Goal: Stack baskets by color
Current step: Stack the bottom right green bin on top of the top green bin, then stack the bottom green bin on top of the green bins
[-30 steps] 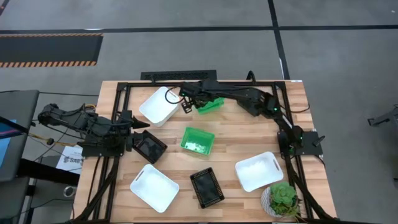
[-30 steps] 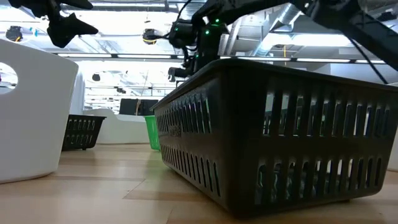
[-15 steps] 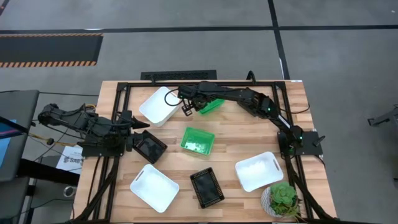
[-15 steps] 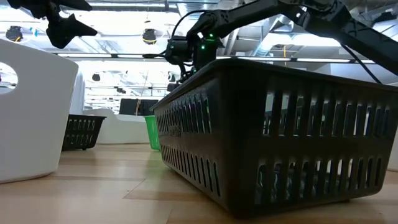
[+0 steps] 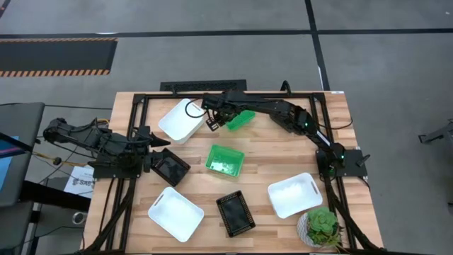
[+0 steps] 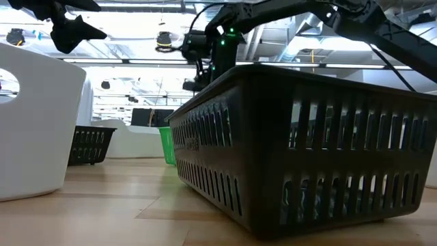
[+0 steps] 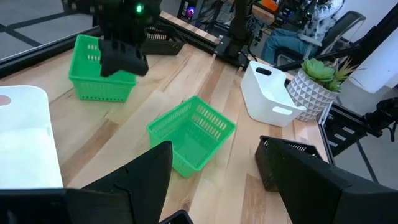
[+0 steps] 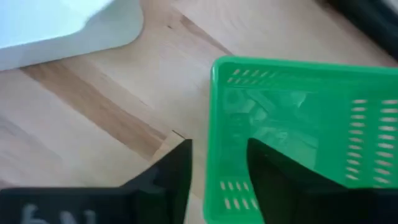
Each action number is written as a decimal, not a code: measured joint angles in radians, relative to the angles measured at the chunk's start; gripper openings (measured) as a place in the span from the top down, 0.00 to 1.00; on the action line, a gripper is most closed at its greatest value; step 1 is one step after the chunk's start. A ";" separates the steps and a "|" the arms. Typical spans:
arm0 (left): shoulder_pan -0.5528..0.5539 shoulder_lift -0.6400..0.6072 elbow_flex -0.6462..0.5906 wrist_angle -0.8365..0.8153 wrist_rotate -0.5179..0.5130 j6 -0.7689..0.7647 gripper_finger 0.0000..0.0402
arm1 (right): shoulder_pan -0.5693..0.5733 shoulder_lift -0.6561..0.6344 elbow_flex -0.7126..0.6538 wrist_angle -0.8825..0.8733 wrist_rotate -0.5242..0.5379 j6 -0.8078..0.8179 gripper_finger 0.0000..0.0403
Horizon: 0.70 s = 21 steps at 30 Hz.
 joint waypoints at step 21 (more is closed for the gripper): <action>-0.001 0.000 0.000 0.001 0.092 0.001 0.37 | 0.378 -0.161 -0.119 -0.138 -0.052 -0.192 0.44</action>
